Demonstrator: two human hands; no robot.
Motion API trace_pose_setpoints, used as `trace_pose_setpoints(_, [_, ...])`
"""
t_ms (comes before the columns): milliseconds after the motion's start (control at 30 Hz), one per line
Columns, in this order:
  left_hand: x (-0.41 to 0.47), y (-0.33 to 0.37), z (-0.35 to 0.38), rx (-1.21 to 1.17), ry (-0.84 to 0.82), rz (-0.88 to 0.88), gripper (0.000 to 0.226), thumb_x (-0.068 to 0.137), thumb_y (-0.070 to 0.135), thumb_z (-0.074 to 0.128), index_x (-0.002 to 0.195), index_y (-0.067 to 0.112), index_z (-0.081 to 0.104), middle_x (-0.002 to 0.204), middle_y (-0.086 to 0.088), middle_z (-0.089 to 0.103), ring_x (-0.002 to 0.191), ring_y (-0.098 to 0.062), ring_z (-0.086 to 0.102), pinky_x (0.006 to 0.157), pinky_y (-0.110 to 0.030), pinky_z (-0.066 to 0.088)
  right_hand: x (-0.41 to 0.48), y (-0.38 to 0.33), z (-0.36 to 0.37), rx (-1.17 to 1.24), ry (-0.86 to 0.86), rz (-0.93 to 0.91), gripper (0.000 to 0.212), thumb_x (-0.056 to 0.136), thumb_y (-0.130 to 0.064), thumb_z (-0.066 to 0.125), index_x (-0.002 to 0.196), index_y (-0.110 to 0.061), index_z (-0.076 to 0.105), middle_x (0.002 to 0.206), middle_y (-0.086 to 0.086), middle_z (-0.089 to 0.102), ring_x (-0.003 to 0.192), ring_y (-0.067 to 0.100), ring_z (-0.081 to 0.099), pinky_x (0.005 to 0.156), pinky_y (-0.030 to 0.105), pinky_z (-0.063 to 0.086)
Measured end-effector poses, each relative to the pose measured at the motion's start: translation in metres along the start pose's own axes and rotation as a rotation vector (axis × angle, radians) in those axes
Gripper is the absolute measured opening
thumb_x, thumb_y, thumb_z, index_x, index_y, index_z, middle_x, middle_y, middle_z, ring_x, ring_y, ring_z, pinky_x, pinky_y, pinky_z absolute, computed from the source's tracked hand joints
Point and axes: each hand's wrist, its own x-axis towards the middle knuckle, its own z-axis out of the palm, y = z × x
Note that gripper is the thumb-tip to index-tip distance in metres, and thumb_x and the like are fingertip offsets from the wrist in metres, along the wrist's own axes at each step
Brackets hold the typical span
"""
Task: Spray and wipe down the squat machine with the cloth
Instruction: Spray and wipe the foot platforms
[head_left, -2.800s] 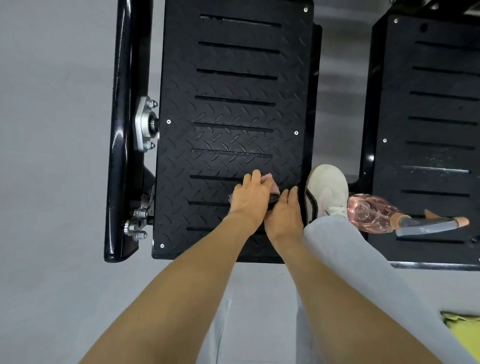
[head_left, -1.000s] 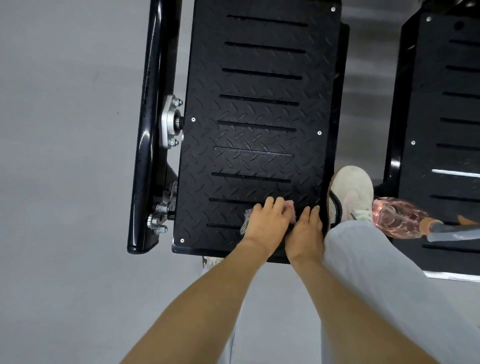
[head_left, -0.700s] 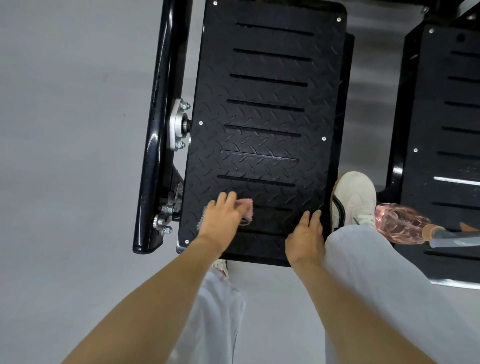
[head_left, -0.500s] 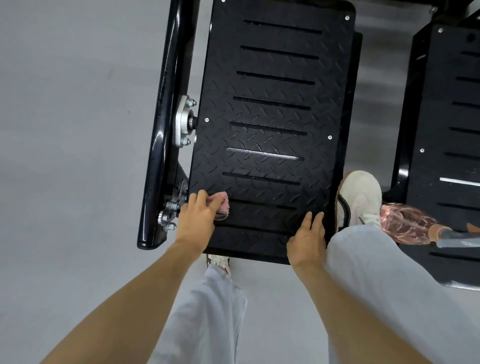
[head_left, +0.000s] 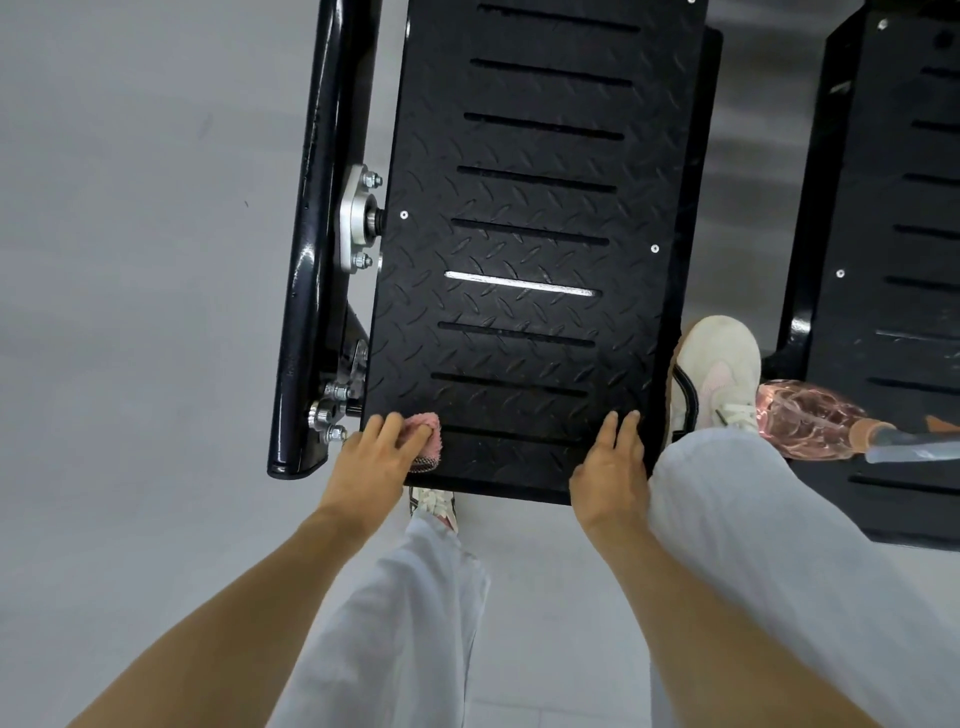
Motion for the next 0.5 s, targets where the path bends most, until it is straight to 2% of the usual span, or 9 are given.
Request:
trace_pose_setpoints(200, [0.006, 0.05, 0.001, -0.128, -0.042, -0.047, 0.081, 0.028, -0.003, 0.084, 0.106, 0.007, 0.066, 0.083, -0.009, 0.056, 0.067, -0.025, 0.056, 0.045, -0.03, 0.05, 0.0, 0.003, -0.002, 0.018, 0.0, -0.003, 0.081, 0.092, -0.01, 0.057, 0.151, -0.001, 0.002, 0.159, 0.015, -0.006, 0.146, 0.026, 0.011, 0.115, 0.031, 0.024])
trace_pose_setpoints(300, [0.015, 0.082, 0.0, -0.138, -0.06, 0.004, 0.077, 0.03, 0.004, 0.084, 0.105, 0.009, 0.069, 0.083, -0.006, 0.057, 0.068, -0.022, 0.057, 0.045, -0.029, 0.048, 0.003, 0.004, -0.004, 0.016, 0.0, -0.004, 0.08, 0.091, -0.007, 0.057, 0.151, -0.002, 0.005, 0.159, 0.013, -0.004, 0.144, 0.026, 0.014, 0.114, 0.03, 0.025])
trace_pose_setpoints(400, [0.025, 0.109, -0.002, -0.11, -0.077, 0.149, 0.075, 0.034, 0.012, 0.084, 0.107, 0.012, 0.069, 0.084, -0.004, 0.057, 0.069, -0.019, 0.056, 0.046, -0.026, 0.047, 0.003, 0.006, -0.003, -0.002, 0.002, -0.009, 0.082, 0.089, -0.009, 0.061, 0.151, -0.004, 0.008, 0.159, 0.012, -0.002, 0.144, 0.025, 0.016, 0.115, 0.03, 0.026])
trace_pose_setpoints(500, [0.031, 0.117, -0.013, 0.009, -0.109, 0.291, 0.068, 0.061, 0.018, 0.076, 0.126, 0.012, 0.055, 0.103, -0.005, 0.055, 0.087, -0.021, 0.055, 0.06, -0.031, 0.049, 0.004, 0.007, -0.005, -0.03, -0.004, -0.017, 0.082, 0.088, -0.011, 0.063, 0.151, -0.005, 0.011, 0.159, 0.012, 0.0, 0.143, 0.026, 0.019, 0.114, 0.031, 0.029])
